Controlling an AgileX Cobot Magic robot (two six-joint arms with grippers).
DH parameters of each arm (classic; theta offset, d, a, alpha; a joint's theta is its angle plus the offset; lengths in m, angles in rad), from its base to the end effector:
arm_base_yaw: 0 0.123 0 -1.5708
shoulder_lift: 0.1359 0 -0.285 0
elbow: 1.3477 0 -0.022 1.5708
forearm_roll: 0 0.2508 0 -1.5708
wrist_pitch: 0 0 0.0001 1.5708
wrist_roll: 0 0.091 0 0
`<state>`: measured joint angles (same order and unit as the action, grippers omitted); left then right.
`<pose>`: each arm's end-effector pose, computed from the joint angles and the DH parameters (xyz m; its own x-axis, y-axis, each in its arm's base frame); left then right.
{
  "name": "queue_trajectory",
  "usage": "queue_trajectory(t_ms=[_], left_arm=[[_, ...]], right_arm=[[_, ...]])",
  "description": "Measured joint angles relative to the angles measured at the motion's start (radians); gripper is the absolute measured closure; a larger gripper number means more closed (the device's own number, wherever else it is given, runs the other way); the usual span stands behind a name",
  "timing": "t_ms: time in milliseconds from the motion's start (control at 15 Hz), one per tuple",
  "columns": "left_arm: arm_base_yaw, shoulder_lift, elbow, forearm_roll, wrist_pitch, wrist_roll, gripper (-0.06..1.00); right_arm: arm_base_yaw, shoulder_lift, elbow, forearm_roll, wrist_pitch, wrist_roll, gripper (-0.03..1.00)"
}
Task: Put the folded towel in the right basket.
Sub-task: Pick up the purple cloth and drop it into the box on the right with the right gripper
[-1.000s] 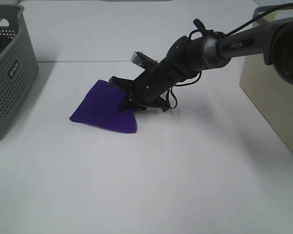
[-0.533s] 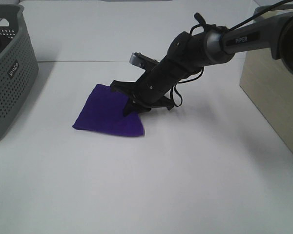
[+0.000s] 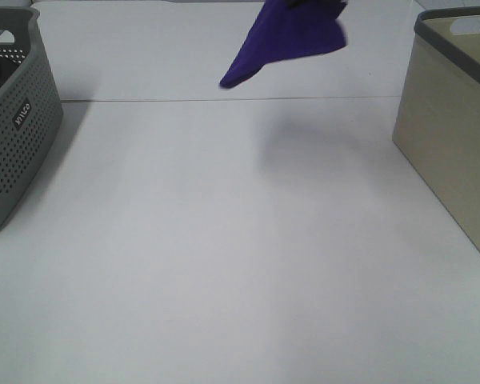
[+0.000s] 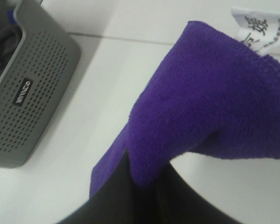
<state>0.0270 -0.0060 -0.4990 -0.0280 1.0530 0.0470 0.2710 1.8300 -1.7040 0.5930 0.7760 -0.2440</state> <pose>-0.0053 -0.0024 0.2776 -0.4443 0.0211 -0.8956 0.0095 0.9998 0.0189 0.3989 0.1478 0.3429 -0.7309 -0.0093 -0.6824 -0.3892 0.8271 0.4056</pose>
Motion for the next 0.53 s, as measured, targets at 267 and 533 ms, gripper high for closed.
queue_trajectory(t_ms=[267,533], left_arm=[[0.000,0.000,0.000,0.000,0.000,0.000,-0.05],[0.000,0.000,0.000,0.000,0.000,0.000,-0.05]], right_arm=[[-0.341,-0.187,0.000,-0.110,0.100,0.014,0.90],[-0.594,-0.181,0.000,-0.159,0.207,0.027,0.90]])
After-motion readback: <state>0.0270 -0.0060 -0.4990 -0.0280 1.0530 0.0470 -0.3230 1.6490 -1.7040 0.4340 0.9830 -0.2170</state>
